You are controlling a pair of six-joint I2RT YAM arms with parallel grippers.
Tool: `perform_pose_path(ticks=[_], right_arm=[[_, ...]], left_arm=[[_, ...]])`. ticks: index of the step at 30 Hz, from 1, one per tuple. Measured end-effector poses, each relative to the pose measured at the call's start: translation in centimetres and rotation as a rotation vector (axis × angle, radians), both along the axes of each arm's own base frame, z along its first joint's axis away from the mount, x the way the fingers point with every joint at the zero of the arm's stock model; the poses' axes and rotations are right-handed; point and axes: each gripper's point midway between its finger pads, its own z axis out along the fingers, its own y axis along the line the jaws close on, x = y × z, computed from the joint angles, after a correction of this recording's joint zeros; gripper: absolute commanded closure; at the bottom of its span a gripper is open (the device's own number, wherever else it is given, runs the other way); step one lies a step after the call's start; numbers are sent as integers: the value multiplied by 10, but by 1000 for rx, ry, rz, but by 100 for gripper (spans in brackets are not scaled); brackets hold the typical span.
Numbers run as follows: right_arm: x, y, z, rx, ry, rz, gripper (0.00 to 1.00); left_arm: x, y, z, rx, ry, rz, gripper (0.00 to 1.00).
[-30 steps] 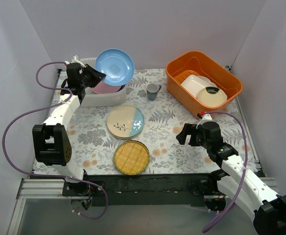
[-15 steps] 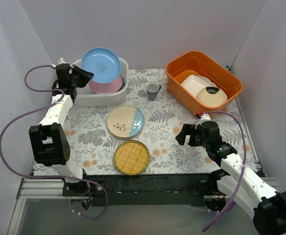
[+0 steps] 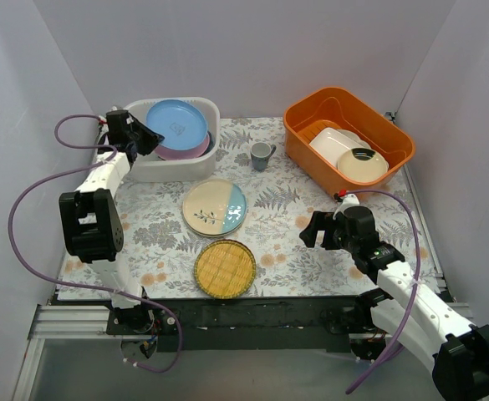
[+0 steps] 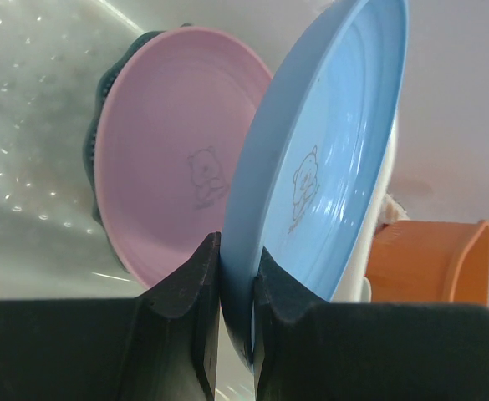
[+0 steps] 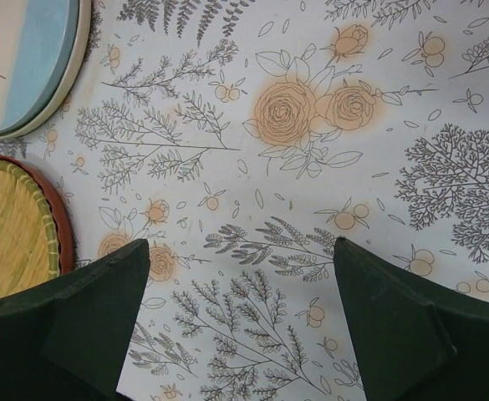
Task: Place the plates into the plastic bin on the countertop
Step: Place the plate in the plastic bin.
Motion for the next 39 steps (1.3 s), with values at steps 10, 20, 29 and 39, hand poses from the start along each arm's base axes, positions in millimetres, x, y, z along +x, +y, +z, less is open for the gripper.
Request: perform_pose_path(ticks=[10, 20, 29, 39], right_arm=[[-1, 4, -2, 11, 15, 18, 2], [-2, 10, -3, 30, 26, 45, 2], [-5, 13, -6, 36, 43, 61, 2], [-8, 21, -10, 58, 72, 100, 2]], left_arm=[[1, -3, -30, -4, 80, -24, 81], [2, -2, -29, 12, 74, -34, 15], [-2, -1, -3, 25, 2, -24, 2], [-41, -14, 71, 34, -158, -47, 2]])
